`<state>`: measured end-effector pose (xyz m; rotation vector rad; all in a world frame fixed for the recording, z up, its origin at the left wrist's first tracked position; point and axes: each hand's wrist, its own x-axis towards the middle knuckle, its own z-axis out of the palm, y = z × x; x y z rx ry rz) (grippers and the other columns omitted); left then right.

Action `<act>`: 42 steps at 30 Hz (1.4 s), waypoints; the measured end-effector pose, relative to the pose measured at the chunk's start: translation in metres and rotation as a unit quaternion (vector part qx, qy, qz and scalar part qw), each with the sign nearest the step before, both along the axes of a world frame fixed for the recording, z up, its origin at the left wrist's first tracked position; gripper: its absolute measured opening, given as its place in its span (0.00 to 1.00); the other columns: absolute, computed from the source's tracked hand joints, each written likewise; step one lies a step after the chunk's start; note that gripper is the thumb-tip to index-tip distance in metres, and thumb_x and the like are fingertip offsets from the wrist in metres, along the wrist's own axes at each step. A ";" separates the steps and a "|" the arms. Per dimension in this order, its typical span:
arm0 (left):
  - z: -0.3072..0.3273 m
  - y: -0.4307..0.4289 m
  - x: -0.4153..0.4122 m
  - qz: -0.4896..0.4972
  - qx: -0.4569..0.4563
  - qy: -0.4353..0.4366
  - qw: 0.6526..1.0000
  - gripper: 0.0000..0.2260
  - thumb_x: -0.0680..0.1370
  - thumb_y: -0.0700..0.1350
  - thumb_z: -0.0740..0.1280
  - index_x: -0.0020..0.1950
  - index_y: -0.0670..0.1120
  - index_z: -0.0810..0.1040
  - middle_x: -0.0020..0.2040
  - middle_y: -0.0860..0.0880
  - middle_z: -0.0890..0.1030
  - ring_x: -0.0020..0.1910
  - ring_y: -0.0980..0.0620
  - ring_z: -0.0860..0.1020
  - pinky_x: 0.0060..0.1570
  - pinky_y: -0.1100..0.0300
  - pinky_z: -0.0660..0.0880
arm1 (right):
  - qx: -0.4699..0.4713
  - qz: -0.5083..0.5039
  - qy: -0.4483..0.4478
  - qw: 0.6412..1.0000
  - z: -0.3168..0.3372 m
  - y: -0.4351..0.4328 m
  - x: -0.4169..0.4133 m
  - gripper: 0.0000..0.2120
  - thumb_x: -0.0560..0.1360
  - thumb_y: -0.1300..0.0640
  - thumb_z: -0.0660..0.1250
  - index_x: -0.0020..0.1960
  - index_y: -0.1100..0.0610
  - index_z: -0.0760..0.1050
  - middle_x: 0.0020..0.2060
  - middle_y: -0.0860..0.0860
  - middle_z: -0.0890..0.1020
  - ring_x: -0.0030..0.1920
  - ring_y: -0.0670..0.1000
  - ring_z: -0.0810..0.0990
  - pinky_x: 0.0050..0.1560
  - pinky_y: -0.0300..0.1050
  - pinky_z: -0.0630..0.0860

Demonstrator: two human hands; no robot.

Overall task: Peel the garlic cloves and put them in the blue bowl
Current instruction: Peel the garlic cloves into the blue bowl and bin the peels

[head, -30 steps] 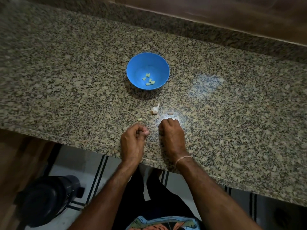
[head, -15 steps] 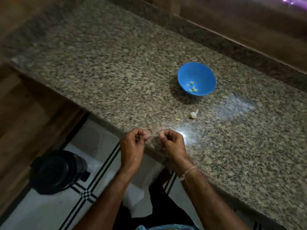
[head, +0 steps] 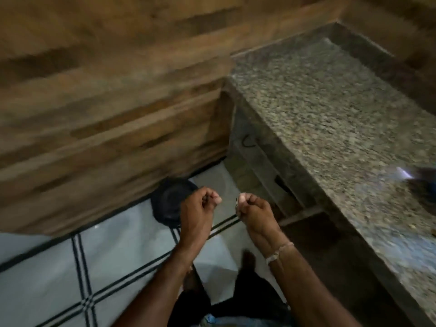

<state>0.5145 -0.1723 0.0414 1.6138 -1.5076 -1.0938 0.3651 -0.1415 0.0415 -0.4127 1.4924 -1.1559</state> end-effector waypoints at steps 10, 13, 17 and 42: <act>-0.023 -0.016 0.139 0.159 0.027 -0.008 0.987 0.08 0.78 0.40 0.75 0.42 0.51 0.83 0.39 0.59 0.84 0.42 0.63 0.82 0.43 0.76 0.71 | 0.064 0.089 -0.096 0.989 -0.038 -0.080 0.117 0.17 0.82 0.74 0.60 0.38 0.60 0.74 0.32 0.53 0.75 0.32 0.48 0.74 0.34 0.36 0.77; -0.039 -0.029 0.159 0.183 0.051 -0.019 0.982 0.08 0.78 0.40 0.74 0.42 0.51 0.82 0.39 0.59 0.84 0.43 0.63 0.81 0.43 0.76 0.72 | 0.114 0.111 -0.121 0.980 -0.060 -0.101 0.142 0.15 0.82 0.74 0.60 0.41 0.61 0.75 0.32 0.54 0.77 0.33 0.49 0.74 0.32 0.36 0.77; -0.095 -0.056 0.169 0.184 0.098 -0.023 0.978 0.08 0.79 0.39 0.73 0.42 0.50 0.82 0.38 0.58 0.84 0.43 0.61 0.82 0.42 0.75 0.73 | 0.163 0.122 -0.152 0.967 -0.120 -0.134 0.156 0.11 0.81 0.73 0.61 0.45 0.62 0.78 0.36 0.56 0.78 0.32 0.48 0.76 0.33 0.37 0.77; -0.492 -0.196 0.143 0.435 0.415 0.143 0.786 0.08 0.72 0.36 0.80 0.45 0.46 0.85 0.44 0.45 0.86 0.44 0.44 0.84 0.42 0.55 0.80 | 0.309 0.044 -0.055 0.949 -0.516 -0.257 0.190 0.16 0.82 0.75 0.58 0.42 0.64 0.79 0.30 0.52 0.85 0.31 0.48 0.85 0.35 0.42 0.84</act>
